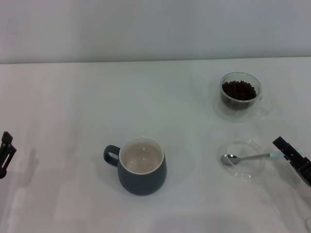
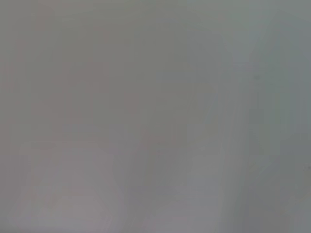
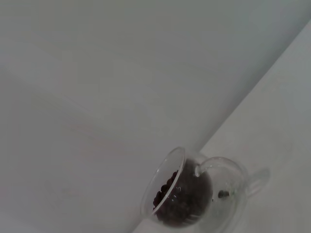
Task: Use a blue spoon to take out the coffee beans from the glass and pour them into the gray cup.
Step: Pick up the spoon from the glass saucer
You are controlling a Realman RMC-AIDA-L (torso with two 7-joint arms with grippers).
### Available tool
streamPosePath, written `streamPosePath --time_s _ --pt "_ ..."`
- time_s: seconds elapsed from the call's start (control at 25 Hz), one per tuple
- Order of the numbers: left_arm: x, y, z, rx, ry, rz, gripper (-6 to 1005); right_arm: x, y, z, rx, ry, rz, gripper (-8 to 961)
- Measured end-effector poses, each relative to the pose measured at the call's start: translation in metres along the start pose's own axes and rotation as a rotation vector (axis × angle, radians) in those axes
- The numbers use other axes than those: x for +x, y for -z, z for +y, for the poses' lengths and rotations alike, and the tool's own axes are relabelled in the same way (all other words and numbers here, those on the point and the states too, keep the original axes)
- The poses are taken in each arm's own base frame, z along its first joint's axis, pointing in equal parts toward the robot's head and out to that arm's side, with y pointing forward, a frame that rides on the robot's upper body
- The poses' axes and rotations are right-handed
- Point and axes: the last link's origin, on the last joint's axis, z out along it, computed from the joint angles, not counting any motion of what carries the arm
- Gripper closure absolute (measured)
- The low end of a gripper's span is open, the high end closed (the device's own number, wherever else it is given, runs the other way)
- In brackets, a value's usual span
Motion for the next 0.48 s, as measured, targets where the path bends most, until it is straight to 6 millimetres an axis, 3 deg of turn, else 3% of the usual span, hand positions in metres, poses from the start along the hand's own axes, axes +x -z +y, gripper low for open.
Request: streamPosePath --time_s 0.28,0.48 --pt "0.0004 0.0003 -0.0015 0.004 -0.001 0.002 107 0.0008 -0.0001 0.0001 0.001 -0.01 0.002 249" --pt "0.0013 0.0001 -0.0022 0.006 -0.001 0.006 107 0.0019 0.0 0.0019 -0.008 -0.019 0.001 454"
